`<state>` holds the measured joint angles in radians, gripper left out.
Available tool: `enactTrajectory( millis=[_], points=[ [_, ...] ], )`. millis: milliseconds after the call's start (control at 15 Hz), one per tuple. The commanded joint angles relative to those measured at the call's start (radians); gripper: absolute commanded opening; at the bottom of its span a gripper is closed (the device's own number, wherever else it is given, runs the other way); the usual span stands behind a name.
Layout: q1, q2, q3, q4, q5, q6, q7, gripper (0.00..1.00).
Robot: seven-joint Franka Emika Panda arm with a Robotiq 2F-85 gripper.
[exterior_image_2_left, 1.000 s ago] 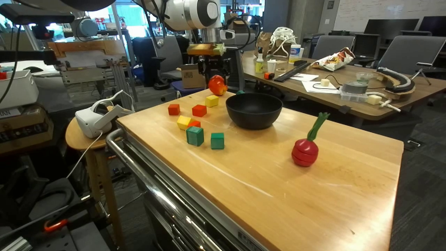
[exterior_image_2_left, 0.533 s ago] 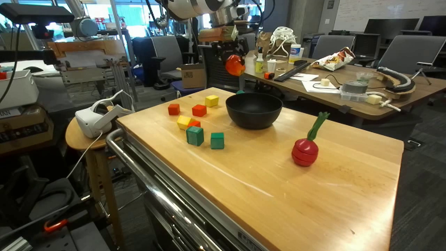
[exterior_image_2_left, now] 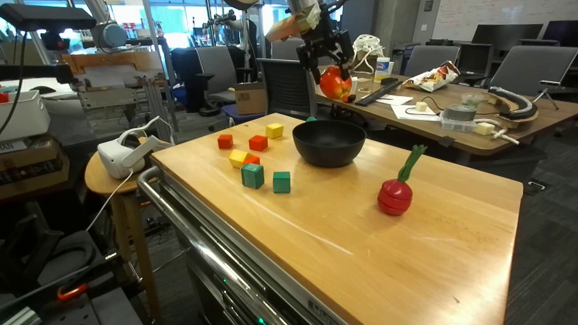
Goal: Remove the objects from the black bowl and put them on the table then move the apple to the right
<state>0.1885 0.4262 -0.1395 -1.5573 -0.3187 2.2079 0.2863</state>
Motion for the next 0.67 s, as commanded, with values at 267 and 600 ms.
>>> enactTrajectory(
  millis=[267, 600],
  points=[
    [-0.109, -0.316, -0.056, -0.458, -0.066, 0.024, 0.278, 0.65],
    [-0.261, -0.445, -0.091, -0.729, -0.069, 0.154, 0.299, 0.65]
  ],
)
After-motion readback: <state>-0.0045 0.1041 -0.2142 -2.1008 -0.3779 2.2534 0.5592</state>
